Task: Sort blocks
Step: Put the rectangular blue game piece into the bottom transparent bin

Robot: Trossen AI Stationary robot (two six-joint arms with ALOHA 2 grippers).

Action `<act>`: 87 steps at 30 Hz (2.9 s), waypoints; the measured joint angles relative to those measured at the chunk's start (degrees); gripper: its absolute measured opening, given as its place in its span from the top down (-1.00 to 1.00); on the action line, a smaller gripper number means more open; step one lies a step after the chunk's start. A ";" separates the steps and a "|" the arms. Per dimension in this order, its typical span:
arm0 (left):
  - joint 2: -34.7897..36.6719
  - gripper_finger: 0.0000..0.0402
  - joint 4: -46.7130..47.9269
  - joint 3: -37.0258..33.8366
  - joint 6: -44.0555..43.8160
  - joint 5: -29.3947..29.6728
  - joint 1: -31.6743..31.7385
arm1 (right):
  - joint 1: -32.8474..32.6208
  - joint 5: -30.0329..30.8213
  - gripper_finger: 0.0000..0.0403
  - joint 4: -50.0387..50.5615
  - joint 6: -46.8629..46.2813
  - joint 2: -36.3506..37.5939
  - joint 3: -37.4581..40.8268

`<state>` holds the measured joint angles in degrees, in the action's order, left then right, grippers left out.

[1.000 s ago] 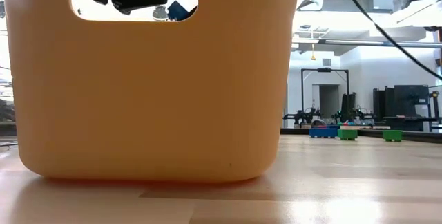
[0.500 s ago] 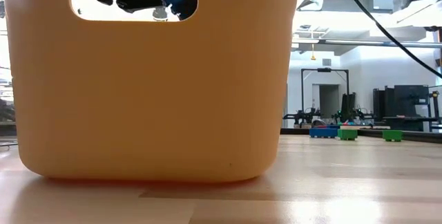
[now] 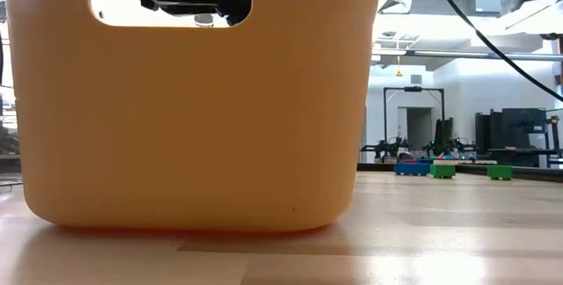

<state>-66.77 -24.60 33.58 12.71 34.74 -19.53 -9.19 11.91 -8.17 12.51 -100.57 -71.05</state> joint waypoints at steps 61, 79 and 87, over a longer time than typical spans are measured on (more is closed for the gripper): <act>11.14 0.32 89.58 29.63 -54.05 -22.01 -17.18 | 0.46 2.24 -0.37 23.60 -11.30 5.09 0.07; 2.02 0.28 92.82 14.96 -77.20 -34.84 -22.51 | 0.32 7.86 -0.37 28.77 -12.03 5.16 0.07; -3.13 -0.29 92.83 14.78 -74.60 -34.94 -22.51 | 0.63 7.84 -0.37 28.48 -11.91 5.16 0.07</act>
<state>-69.91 68.23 48.36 -61.89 -0.20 -42.04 -8.56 19.75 20.30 0.61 -95.42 -70.98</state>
